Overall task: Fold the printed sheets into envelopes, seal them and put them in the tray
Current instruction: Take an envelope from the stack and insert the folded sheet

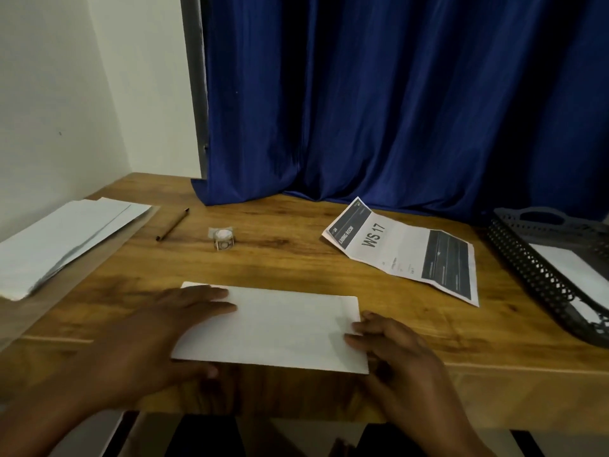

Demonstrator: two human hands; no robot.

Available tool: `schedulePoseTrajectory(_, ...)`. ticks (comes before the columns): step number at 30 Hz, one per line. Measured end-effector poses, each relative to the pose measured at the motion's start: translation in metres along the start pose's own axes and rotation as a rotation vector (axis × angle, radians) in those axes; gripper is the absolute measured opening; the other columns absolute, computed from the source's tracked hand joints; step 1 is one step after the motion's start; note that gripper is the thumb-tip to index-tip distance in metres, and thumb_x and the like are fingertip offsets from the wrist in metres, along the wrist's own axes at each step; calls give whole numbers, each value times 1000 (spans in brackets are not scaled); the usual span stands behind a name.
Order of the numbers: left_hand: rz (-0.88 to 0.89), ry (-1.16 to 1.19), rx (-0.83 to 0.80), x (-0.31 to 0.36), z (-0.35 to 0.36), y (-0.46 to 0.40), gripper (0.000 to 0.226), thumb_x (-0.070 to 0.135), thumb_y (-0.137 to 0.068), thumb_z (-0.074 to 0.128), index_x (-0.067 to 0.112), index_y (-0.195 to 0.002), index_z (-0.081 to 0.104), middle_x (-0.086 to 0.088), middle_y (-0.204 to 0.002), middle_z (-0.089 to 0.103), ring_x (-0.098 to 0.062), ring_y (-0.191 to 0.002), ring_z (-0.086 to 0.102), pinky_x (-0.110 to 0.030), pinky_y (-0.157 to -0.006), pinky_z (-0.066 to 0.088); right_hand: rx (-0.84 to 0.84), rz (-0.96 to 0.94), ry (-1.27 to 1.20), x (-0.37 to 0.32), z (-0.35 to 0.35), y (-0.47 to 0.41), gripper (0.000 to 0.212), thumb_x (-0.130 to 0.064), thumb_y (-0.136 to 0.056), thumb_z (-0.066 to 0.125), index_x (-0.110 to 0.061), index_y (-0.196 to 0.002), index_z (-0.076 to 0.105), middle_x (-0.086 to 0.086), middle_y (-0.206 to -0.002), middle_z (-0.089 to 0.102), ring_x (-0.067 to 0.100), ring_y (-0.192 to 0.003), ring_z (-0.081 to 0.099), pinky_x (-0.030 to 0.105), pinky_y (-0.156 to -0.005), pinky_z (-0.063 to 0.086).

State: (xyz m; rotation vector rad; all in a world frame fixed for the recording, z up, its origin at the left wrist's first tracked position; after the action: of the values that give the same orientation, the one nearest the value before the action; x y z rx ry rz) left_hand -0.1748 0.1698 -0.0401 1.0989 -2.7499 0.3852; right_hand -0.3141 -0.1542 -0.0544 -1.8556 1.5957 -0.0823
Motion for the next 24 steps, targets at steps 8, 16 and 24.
schedulePoseTrajectory(8, 28, 535, 267, -17, -20, 6, 35, 53, -86, 69, 33, -113, 73, 7, -121, 72, -16, -114, 68, -40, -93, 56, 73, 140, -524, 4, -23, -10, 38, 0, -86, 73, -36, -98, 80, -11, -105, 75, 10, -107, 68, 22, -88, 55)
schedulePoseTrajectory(16, -282, 757, 564, 4, -21, -52, 50, 54, -65, 75, 68, -107, 54, 36, -88, 70, 7, -81, 70, -12, -48, 53, 328, 460, -697, 32, -36, -57, 18, -18, -91, 70, -34, -98, 74, -18, -89, 77, 1, -81, 73, 14, -59, 56)
schedulePoseTrajectory(24, -414, 190, 351, -11, 15, -76, 93, 60, -75, 76, 40, -151, 26, 7, -122, 55, -7, -98, 53, -29, -82, 50, 194, 453, 87, 46, -8, -67, 40, -40, -93, 68, -31, -130, 57, -9, -79, 70, 5, -70, 63, 28, -65, 56)
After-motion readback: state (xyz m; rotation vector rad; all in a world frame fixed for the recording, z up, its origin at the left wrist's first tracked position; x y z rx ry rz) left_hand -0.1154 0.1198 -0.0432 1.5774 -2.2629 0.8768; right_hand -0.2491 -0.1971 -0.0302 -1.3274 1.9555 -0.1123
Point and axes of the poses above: each hand's wrist, its own y-axis away from the middle knuckle, its own z-axis out of the palm, x = y × z, the point moved 4 cm from there along -y, towards the middle knuckle
